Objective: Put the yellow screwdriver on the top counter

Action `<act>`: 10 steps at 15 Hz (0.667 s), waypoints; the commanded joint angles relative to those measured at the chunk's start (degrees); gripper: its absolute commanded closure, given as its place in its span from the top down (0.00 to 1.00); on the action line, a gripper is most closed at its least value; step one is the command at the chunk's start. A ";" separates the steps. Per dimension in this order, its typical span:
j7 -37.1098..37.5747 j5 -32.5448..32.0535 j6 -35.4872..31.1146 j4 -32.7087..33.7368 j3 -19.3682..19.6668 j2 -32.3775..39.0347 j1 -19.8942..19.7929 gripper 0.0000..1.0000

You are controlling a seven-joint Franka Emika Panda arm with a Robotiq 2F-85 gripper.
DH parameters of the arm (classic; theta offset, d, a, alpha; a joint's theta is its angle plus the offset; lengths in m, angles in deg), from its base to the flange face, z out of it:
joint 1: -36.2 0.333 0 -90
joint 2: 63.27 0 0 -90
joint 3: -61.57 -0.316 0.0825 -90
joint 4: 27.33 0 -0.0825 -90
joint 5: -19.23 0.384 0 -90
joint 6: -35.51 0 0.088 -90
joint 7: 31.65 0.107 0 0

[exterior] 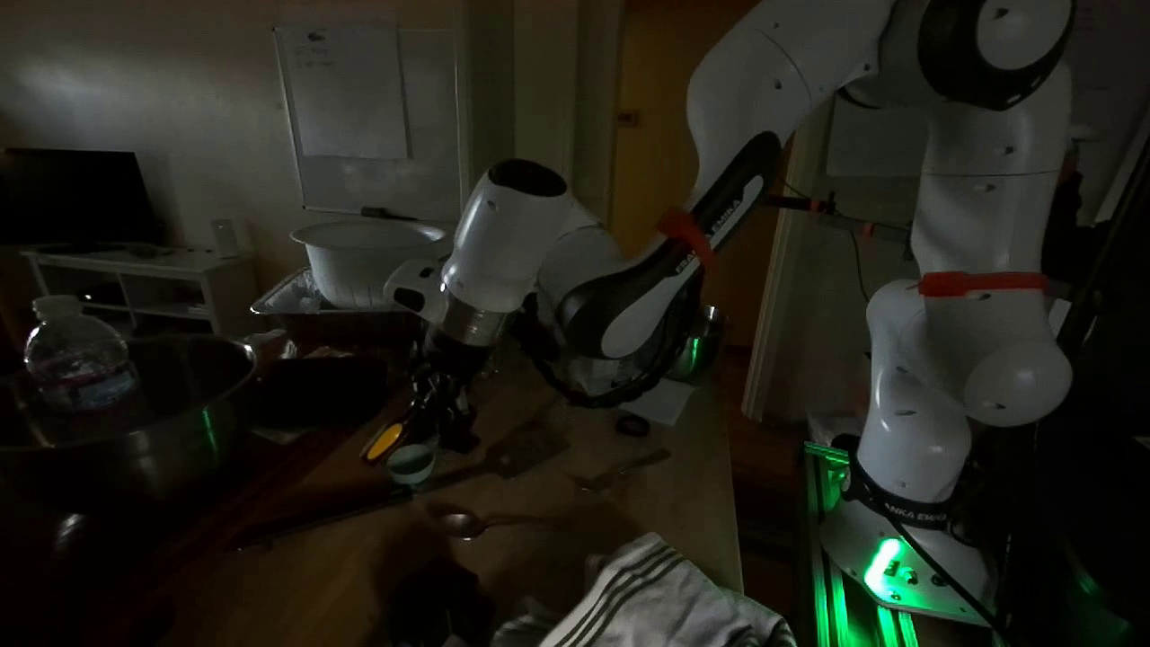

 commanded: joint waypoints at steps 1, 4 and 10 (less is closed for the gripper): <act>9.37 -3.85 2.09 -1.50 0.70 -5.43 0.91 0.00; 21.12 -10.03 4.13 0.16 1.13 -6.62 0.15 0.00; 22.57 -10.99 4.34 0.79 1.28 -6.15 -0.48 0.00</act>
